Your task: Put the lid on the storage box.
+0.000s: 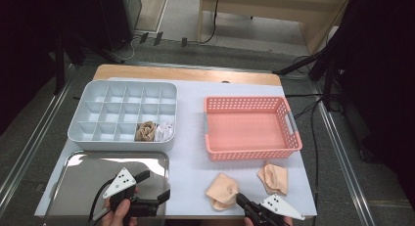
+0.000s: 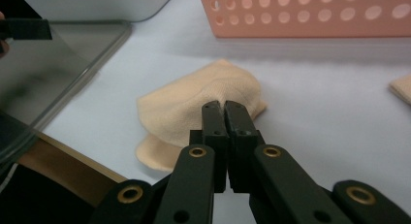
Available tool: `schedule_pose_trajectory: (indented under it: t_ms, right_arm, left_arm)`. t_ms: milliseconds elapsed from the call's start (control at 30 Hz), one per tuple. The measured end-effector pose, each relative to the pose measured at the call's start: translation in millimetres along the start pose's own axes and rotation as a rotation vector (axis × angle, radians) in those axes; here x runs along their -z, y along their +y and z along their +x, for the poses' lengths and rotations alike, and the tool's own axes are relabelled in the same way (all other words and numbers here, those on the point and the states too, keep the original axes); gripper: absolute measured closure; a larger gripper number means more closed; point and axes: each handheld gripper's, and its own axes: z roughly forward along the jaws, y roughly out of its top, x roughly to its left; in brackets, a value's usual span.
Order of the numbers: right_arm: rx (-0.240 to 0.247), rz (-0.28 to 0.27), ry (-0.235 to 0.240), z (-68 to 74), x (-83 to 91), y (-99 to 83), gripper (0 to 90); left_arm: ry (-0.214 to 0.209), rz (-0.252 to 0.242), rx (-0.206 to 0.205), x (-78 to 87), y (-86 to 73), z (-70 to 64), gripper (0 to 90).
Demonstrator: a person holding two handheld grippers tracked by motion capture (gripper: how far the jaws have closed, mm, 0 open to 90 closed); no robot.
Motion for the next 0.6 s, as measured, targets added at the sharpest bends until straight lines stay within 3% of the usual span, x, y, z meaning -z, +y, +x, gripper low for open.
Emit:
schedule_pose_trajectory:
  t_ms: [300, 600]
  right_arm:
    - [0.032, -0.055, 0.039, 12.4, -9.3, 17.6, 89.5]
    - [0.109, -0.022, 0.092, 39.0, -47.4, 37.0, 89.5]
  left_arm:
    - [-0.017, 0.016, -0.024, -7.1, -1.2, -12.0, 1.6]
    - [-0.076, 0.043, -0.04, -13.7, 5.0, -20.8, 1.6]
